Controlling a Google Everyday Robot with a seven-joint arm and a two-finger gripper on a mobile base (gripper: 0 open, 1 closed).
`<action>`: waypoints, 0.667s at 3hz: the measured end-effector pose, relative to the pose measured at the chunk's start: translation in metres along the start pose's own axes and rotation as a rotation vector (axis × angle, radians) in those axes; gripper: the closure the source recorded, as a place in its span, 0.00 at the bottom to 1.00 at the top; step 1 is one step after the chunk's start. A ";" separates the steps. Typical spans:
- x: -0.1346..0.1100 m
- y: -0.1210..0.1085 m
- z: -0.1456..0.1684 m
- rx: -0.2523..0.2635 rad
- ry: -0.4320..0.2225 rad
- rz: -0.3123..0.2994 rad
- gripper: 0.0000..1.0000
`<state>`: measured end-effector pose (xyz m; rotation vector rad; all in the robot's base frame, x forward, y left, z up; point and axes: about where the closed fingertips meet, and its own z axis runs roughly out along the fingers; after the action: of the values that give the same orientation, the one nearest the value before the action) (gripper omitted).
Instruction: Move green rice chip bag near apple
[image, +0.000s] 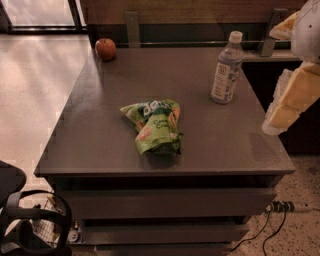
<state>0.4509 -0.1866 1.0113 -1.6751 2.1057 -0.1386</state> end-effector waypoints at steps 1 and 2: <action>-0.040 -0.012 0.030 -0.032 -0.098 0.023 0.00; -0.074 -0.013 0.060 -0.061 -0.169 0.119 0.00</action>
Offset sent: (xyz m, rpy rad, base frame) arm 0.0711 0.1182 -0.0494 0.3455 0.0774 -0.1179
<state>0.4987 -0.1084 0.9826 -1.5321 2.0933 0.1015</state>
